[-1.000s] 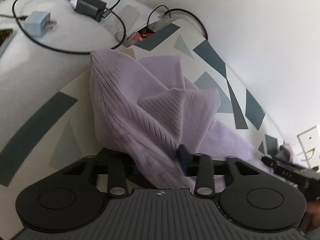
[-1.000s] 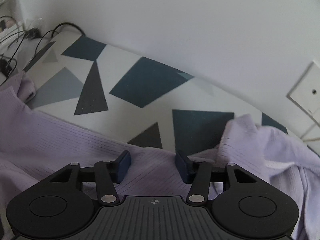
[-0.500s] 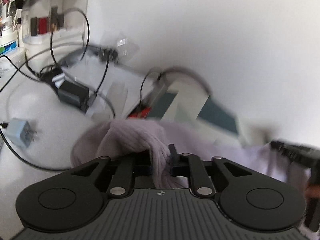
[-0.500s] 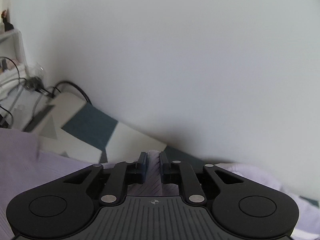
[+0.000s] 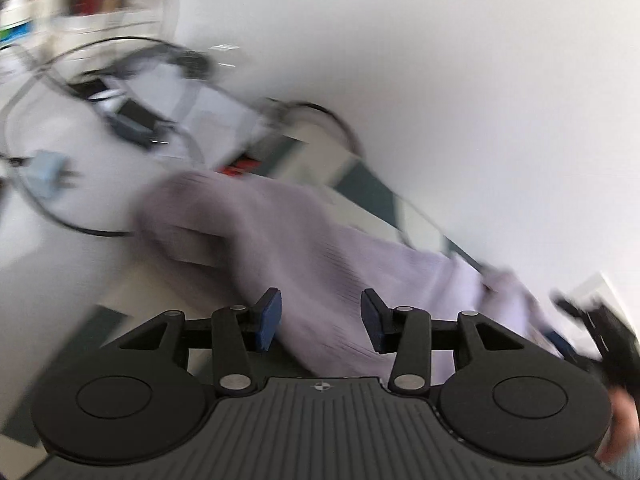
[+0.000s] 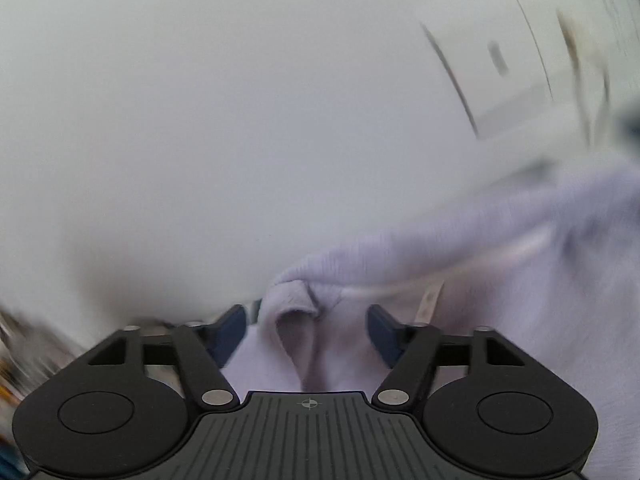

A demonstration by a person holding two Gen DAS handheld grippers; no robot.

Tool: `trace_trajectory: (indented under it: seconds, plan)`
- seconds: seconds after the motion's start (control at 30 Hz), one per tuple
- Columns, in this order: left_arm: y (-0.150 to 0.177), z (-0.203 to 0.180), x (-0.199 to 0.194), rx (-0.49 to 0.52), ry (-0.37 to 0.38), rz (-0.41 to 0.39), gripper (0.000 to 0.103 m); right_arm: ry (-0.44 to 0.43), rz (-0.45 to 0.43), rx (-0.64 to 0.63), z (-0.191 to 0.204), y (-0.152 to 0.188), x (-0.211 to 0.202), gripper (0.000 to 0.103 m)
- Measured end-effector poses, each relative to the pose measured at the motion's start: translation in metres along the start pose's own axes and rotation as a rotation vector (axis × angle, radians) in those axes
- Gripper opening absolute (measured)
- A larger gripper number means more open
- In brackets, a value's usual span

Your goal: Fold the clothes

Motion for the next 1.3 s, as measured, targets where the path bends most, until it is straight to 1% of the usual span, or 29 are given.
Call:
trace_trajectory:
  seconds: [0.03,0.07,0.1,0.2,0.23,0.27,0.3,0.33,0.37,0.43,0.47,0.53,0.6,0.63,0.67,0.7,0.73,0.8,0.9,0.93,0.97,1.0,1.07,1.13,1.17,1.2,1.23,1.27,1.3]
  plan:
    - [0.005,-0.010,0.006,0.027,0.001,0.012,0.046,-0.050,0.023,0.025,0.000,-0.004,0.008,0.059]
    - [0.011,-0.018,0.014,0.048,0.001,0.028,0.046,-0.033,0.015,-0.011,0.003,-0.007,0.017,0.060]
    - [0.017,-0.025,0.022,0.058,0.002,0.047,0.046,0.009,-0.006,-0.066,0.008,-0.009,0.024,0.061]
    - [0.035,-0.036,0.043,0.085,-0.011,0.105,0.046,0.039,0.087,-0.088,0.014,-0.004,0.060,0.058]
    - [0.042,-0.038,0.049,0.096,-0.023,0.126,0.046,0.049,0.119,-0.094,0.016,-0.002,0.072,0.049]
    - [0.049,-0.038,0.054,0.106,-0.037,0.147,0.046,0.045,0.163,-0.158,0.024,0.003,0.077,0.026]
    - [0.054,-0.036,0.060,0.112,-0.053,0.168,0.046,0.040,0.208,-0.223,0.031,0.009,0.081,0.015]
    - [0.057,-0.035,0.062,0.122,-0.060,0.168,0.046,0.035,0.252,-0.288,0.038,0.015,0.085,0.012]
    - [0.058,-0.035,0.061,0.142,-0.067,0.161,0.046,0.002,0.217,-0.310,0.042,0.010,0.076,0.012]
    - [0.058,-0.035,0.061,0.167,-0.082,0.163,0.046,-0.037,0.119,-0.232,0.029,-0.010,0.055,0.011]
    - [0.058,-0.035,0.062,0.176,-0.088,0.165,0.048,-0.024,0.102,-0.207,0.017,-0.018,0.051,0.011]
    - [0.058,-0.034,0.062,0.168,-0.089,0.162,0.049,0.006,0.069,-0.158,-0.006,-0.032,0.044,0.012]
    - [0.057,-0.032,0.062,0.146,-0.087,0.158,0.049,0.071,0.126,-0.175,-0.023,-0.026,0.049,0.019]
    - [0.056,-0.032,0.063,0.133,-0.085,0.156,0.049,0.127,0.134,-0.198,-0.030,-0.023,0.050,0.037]
    - [0.055,-0.031,0.063,0.118,-0.083,0.156,0.050,0.184,0.141,-0.222,-0.037,-0.021,0.051,0.045]
    - [0.054,-0.030,0.064,0.105,-0.082,0.157,0.051,0.187,0.125,-0.231,-0.037,-0.021,0.048,0.045]
    - [0.053,-0.029,0.065,0.094,-0.080,0.158,0.051,0.188,0.109,-0.239,-0.038,-0.021,0.044,0.050]
    - [0.050,-0.026,0.065,0.063,-0.078,0.161,0.053,0.195,0.080,-0.244,-0.031,-0.025,0.037,0.050]
    - [0.041,-0.014,0.063,-0.002,-0.111,0.133,0.056,0.194,0.030,-0.286,-0.015,-0.032,0.027,0.050]
    - [0.036,-0.009,0.062,-0.033,-0.115,0.115,0.056,0.194,0.019,-0.307,-0.009,-0.034,0.025,0.052]
    - [0.030,-0.001,0.062,-0.083,-0.105,0.092,0.056,0.192,0.024,-0.322,-0.004,-0.035,0.026,0.060]
    - [0.025,0.008,0.062,-0.135,-0.094,0.077,0.056,0.190,0.031,-0.336,0.000,-0.035,0.026,0.062]
    - [0.017,0.022,0.065,-0.223,-0.083,0.059,0.056,0.179,0.066,-0.328,0.001,-0.033,0.035,0.062]
    - [0.009,0.031,0.070,-0.252,-0.093,0.042,0.053,0.132,0.090,-0.247,0.000,-0.031,0.051,0.061]
    - [0.006,0.033,0.072,-0.244,-0.101,0.034,0.047,0.120,0.110,-0.196,-0.007,-0.032,0.059,0.049]
    - [0.004,0.033,0.075,-0.227,-0.120,0.027,0.038,0.109,0.130,-0.146,-0.013,-0.033,0.068,0.037]
    - [0.001,0.032,0.078,-0.200,-0.150,0.024,0.033,0.117,0.146,-0.145,-0.017,-0.033,0.077,0.020]
    - [-0.002,0.031,0.082,-0.178,-0.177,0.018,0.025,0.126,0.161,-0.147,-0.021,-0.032,0.086,0.019]
    - [-0.005,0.031,0.085,-0.162,-0.198,0.009,0.022,0.129,0.149,-0.173,-0.019,-0.032,0.090,0.017]
Point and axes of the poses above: each gripper's, at about its wrist camera, not at the fingertips, and x roughly the way its jaws point, z to its left, y to its underside, the point moved 8 cm from there along x, roughly the way its jaws point, and after that the axes turned 5 degrees about z, right-handed, at the moved point
